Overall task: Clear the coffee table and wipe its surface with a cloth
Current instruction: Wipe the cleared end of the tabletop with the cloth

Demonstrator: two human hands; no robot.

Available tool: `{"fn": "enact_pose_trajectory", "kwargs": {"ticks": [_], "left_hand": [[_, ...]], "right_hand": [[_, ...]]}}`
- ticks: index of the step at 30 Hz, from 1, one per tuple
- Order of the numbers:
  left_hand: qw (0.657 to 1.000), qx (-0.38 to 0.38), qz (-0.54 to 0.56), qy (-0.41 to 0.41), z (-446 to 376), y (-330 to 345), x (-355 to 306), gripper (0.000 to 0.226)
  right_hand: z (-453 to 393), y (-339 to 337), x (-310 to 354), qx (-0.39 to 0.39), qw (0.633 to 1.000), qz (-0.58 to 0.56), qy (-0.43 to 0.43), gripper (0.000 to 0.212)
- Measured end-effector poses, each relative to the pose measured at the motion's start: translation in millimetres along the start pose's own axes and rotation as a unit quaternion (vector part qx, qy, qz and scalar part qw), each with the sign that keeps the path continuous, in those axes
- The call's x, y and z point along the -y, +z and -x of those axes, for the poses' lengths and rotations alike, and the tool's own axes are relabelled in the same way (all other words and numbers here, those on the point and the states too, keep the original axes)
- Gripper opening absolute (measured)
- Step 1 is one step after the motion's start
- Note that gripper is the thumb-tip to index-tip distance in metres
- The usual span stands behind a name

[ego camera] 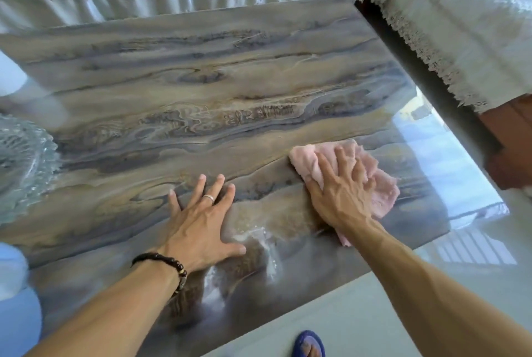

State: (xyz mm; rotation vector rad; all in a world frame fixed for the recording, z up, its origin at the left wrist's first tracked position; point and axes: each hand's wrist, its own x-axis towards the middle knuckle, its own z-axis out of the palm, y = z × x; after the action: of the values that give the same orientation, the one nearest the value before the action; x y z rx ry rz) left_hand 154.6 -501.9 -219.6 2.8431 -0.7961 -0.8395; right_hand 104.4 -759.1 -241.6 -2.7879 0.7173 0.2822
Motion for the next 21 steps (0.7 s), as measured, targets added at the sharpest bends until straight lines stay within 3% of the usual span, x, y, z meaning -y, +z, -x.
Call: {"fn": "enact_pose_trajectory", "kwargs": {"ticks": [1, 3, 5, 7, 8, 10, 12, 13, 15, 18, 20, 21], "left_hand": [[1.0, 0.0, -0.002, -0.002, 0.0, 1.4, 0.5, 0.114], [1.0, -0.006, -0.01, -0.004, 2.7, 5.0, 0.6, 0.114], [0.999, -0.023, -0.022, -0.005, 6.9, 7.7, 0.1, 0.111], [1.0, -0.027, -0.011, -0.001, 11.3, 6.5, -2.2, 0.108], [1.0, -0.022, 0.004, 0.004, 14.0, 6.1, -3.1, 0.108], [1.0, -0.011, 0.024, 0.014, 17.9, 7.7, -4.6, 0.11], [1.0, -0.002, 0.019, 0.019, 22.3, 13.5, -5.9, 0.112], [1.0, -0.001, 0.015, 0.02, 24.2, 16.5, -6.6, 0.112], [1.0, -0.004, 0.011, 0.019, 28.5, 21.6, -7.5, 0.112], [1.0, -0.003, 0.006, 0.023, 34.7, 22.1, -11.0, 0.111], [1.0, -0.004, 0.011, 0.027, 36.3, 20.7, -15.1, 0.11], [0.999, -0.005, 0.015, 0.03, 36.6, 20.2, -18.2, 0.108]], "right_hand": [[9.7, 9.2, 20.1, -0.001, 1.0, 0.002, -0.013, 0.057], [50.7, 35.8, 39.9, 0.015, 0.99, 0.027, -0.136, 0.058], [90.4, 42.2, 20.5, 0.022, 0.961, 0.07, -0.266, 0.06], [86.6, 25.1, -17.9, 0.019, 0.936, 0.119, -0.33, 0.063], [73.6, 20.6, -35.6, -0.001, 0.938, 0.139, -0.316, 0.063], [43.4, 3.2, -39.5, -0.005, 0.986, 0.069, -0.151, 0.057], [37.0, 9.7, -3.3, 0.003, 1.0, 0.008, -0.02, 0.055], [49.8, 21.5, 15.9, -0.007, 0.999, 0.036, -0.039, 0.056], [96.3, 49.5, 37.0, -0.012, 0.984, 0.059, -0.169, 0.059], [140.8, 45.9, -12.0, 0.024, 0.954, 0.085, -0.285, 0.06], [118.9, 33.2, -56.0, -0.002, 0.958, 0.128, -0.256, 0.067], [103.5, 22.6, -63.0, -0.008, 0.976, 0.118, -0.181, 0.068]]}}
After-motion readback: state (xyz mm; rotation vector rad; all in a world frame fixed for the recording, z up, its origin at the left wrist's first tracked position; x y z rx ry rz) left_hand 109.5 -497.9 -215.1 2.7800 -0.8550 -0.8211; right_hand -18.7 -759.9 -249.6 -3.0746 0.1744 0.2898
